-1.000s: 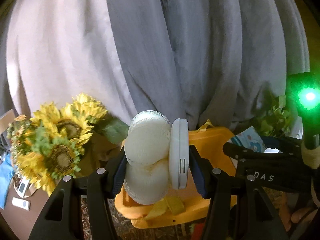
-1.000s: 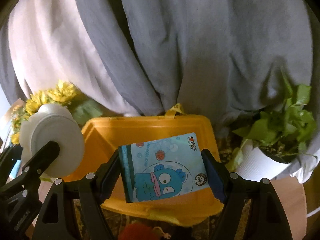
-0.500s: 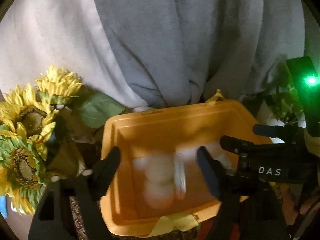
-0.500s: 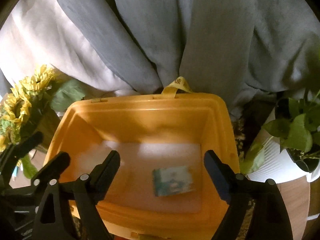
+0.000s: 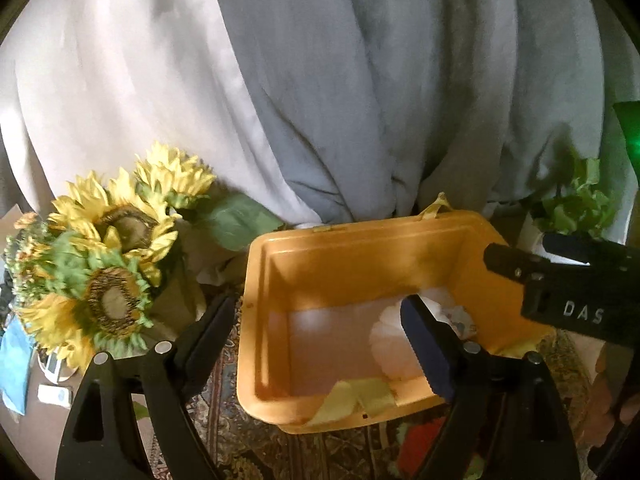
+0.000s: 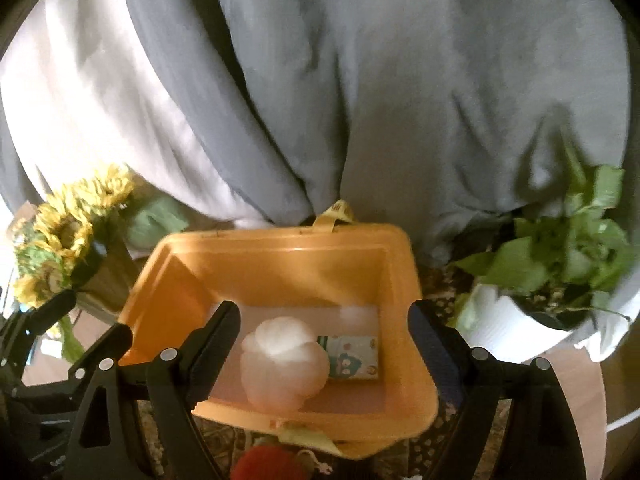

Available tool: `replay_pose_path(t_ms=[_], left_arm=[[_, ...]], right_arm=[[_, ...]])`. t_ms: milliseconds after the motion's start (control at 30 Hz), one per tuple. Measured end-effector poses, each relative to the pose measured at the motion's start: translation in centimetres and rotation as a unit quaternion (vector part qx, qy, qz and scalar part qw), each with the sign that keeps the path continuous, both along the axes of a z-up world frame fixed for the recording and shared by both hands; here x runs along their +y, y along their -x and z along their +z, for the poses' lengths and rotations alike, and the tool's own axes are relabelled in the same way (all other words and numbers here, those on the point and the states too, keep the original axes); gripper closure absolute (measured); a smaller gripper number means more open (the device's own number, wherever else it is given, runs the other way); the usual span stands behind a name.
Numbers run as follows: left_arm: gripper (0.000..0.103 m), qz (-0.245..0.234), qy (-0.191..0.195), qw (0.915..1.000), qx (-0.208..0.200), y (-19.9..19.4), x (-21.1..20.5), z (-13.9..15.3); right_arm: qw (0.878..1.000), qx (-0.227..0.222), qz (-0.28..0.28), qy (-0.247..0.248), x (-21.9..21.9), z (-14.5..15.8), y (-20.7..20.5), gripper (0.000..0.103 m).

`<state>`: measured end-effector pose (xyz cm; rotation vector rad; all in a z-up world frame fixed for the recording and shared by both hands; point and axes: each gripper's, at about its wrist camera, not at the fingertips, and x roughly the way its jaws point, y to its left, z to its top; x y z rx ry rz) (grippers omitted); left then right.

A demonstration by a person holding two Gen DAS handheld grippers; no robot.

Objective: Organize soft objects
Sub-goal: 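Open both tools to drop the book and plush into the crate, then move both tools back down toward the remaining items on the rug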

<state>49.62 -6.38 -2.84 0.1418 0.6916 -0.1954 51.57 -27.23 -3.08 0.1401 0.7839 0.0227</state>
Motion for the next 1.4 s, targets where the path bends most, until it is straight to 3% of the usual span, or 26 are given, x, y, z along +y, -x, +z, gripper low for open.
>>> replay_pose_path(t_ms=[333,767,1067,1400], left_arm=[[0.012,-0.014,-0.004,0.9984,-0.055,5.3,-0.4,2.4],[0.006,-0.038,-0.011,0.9939,-0.103,11.1,-1.2,2.9],[0.005,-0.058,-0.013,0.9947,-0.084,12.8,-1.6,1.0],[0.005,-0.088,-0.028,0.9945,-0.049,14.1,-3.0,-1.9]], right_arm=[[0.999,-0.043,-0.017,0.011,-0.7,2.6,5.5,0.016],[0.998,-0.055,-0.026,0.017,-1.9,2.3,11.1,0.016],[0.998,-0.043,-0.023,0.030,-2.0,0.3,13.2,0.016],[0.999,0.023,-0.022,0.024,-2.9,-3.8,14.1,0.016]])
